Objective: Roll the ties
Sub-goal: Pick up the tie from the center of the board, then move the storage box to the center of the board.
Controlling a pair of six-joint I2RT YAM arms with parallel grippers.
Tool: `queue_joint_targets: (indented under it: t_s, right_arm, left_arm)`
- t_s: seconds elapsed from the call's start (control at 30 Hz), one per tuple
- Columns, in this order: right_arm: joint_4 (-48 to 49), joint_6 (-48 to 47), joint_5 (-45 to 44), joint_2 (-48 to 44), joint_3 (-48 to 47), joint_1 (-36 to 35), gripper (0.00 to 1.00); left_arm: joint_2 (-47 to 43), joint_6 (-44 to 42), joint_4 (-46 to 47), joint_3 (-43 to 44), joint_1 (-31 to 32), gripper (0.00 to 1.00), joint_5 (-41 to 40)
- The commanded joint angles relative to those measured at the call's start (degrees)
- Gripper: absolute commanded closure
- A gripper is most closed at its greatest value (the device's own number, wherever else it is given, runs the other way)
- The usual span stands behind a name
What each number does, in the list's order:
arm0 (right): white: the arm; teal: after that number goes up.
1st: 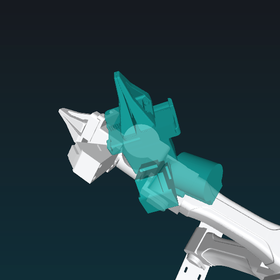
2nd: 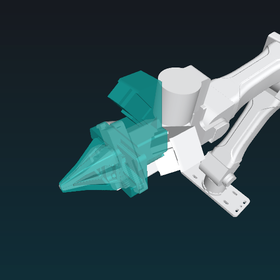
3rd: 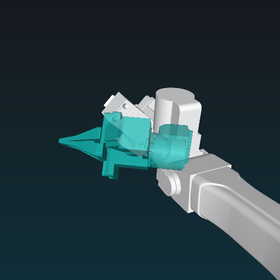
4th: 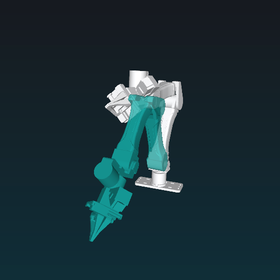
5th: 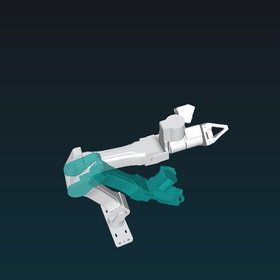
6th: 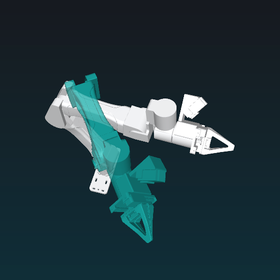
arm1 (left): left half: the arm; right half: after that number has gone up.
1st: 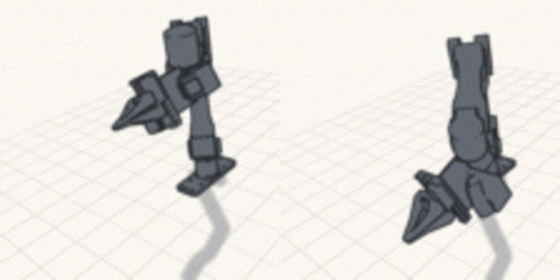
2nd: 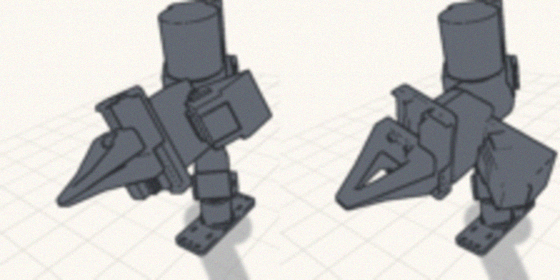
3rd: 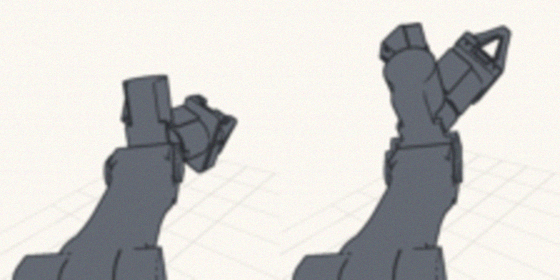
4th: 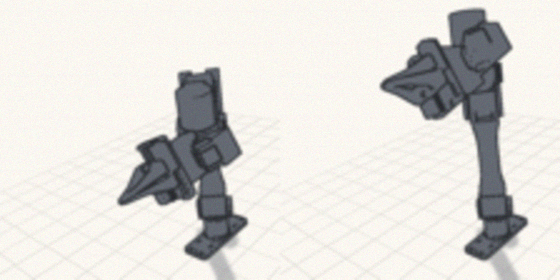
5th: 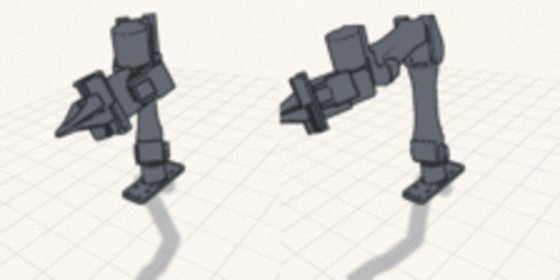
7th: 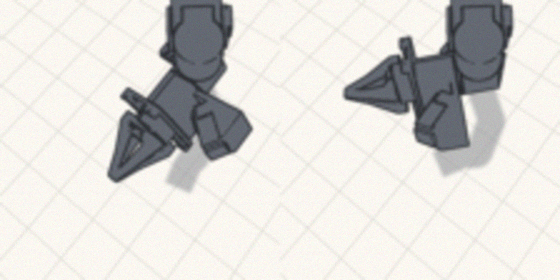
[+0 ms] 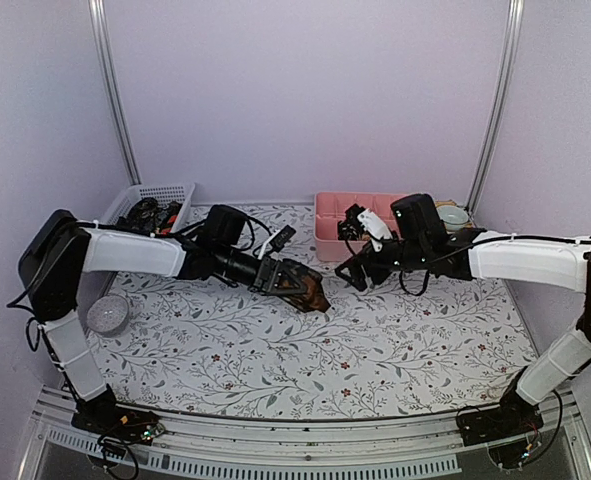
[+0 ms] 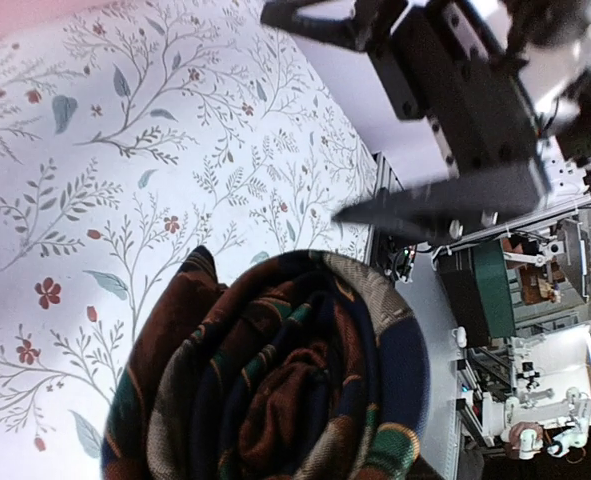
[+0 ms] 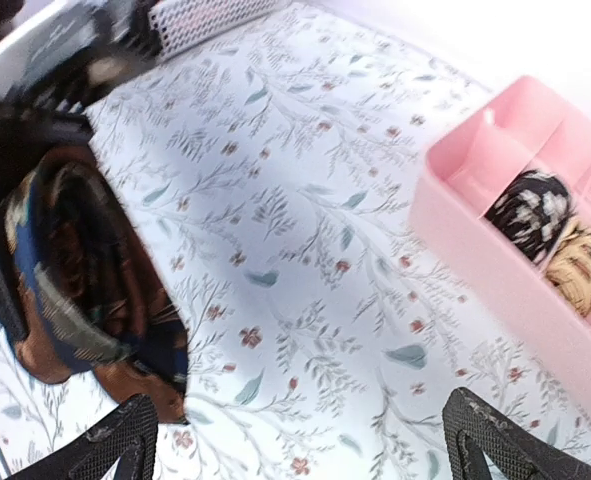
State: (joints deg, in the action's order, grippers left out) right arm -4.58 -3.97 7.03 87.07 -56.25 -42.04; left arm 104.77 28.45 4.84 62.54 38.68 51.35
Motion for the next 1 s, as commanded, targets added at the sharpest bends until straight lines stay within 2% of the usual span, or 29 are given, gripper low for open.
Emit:
queue_joint_targets:
  t_s: [0.0,0.13,0.27,0.43,0.67,0.97]
  right_arm:
    - [-11.4,3.9,-7.0,1.9,-11.2,5.8,0.00]
    - [-20.3,9.5,-13.1,12.9,-23.7,12.0,0.03]
    - [-25.0,13.0,-12.7,22.4,-34.3,17.4,0.10]
    - [-29.2,12.7,-13.7,32.7,-43.6,19.6,0.13]
    - [-31.0,11.9,-5.5,37.6,-44.8,19.7,0.13]
    - [-30.8,10.2,10.3,37.0,-38.2,19.0,0.16]
  left_arm:
    - [-7.0,-2.8,-6.8,-2.7,-1.2,1.00,-7.5]
    - [-13.3,-3.0,-9.1,-4.8,-1.5,1.00,-12.5]
    - [-19.8,-3.0,-10.9,-7.0,-1.9,1.00,-16.8]
    - [-27.5,-3.8,-13.7,-9.5,-3.2,1.00,-22.0]
    - [-35.2,-3.4,-15.5,-12.1,-7.1,1.00,-24.3]
    - [-38.8,-4.2,-17.1,-12.5,-11.3,1.00,-23.9]
